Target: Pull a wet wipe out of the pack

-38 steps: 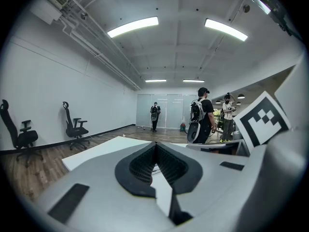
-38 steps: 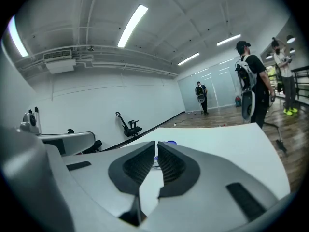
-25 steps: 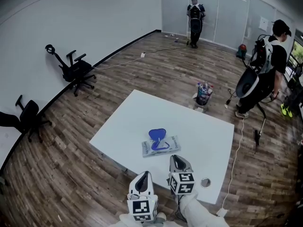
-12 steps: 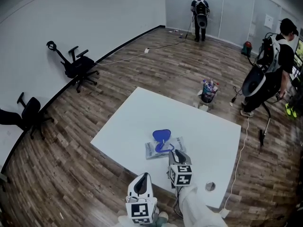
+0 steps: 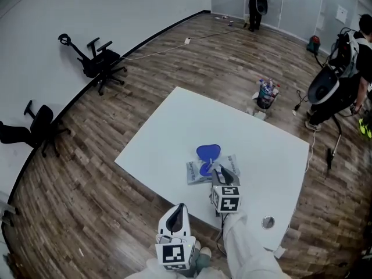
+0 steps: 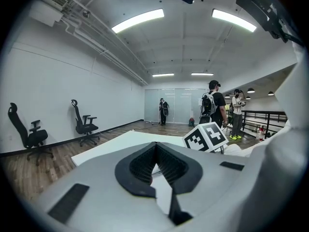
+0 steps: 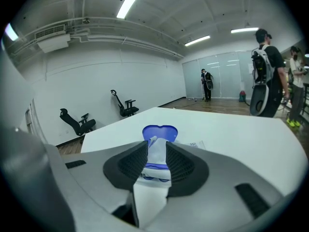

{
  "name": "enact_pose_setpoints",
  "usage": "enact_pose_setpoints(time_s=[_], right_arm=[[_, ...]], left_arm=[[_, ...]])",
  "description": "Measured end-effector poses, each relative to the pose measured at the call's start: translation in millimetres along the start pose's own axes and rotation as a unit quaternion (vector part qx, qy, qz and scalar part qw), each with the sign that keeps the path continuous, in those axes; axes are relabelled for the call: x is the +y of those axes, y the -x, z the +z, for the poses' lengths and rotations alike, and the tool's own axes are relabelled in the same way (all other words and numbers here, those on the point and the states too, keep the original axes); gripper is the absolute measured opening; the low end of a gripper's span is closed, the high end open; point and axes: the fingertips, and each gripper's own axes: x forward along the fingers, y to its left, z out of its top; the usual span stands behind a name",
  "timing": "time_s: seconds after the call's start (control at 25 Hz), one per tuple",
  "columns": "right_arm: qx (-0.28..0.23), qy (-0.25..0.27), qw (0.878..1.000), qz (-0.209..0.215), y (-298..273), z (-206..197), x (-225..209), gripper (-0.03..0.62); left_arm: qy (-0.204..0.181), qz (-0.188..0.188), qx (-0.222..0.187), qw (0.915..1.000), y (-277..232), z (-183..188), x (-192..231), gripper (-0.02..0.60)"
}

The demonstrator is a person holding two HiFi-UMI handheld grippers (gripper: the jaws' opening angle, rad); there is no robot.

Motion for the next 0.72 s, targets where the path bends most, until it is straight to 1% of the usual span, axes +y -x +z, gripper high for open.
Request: enact_pose_setpoints(time_s=[0.16, 0.4, 0.48, 0.72], right_arm=[[0.009, 0.007, 1.000, -0.004, -7, -3, -2, 0.101], [0.031, 0.014, 0.999, -0.002, -20, -10, -4, 0.101], [0.039, 0.015, 0.999, -0.001, -24, -11, -5, 0.101], [0.055, 0.018, 0.998, 0.005, -33, -13, -2, 0.101]], left_arm=[[-0.003, 0.005, -0.018, 0.9998, -3, -2, 8, 0.000], [0.011, 0.012, 0.000, 0.9999, -5, -14, 16, 0.000], [0.014, 0.011, 0.000, 0.9998, -7, -18, 17, 0.000], [0.012, 0.014, 0.010, 0.9998, -8, -24, 25, 0.000]])
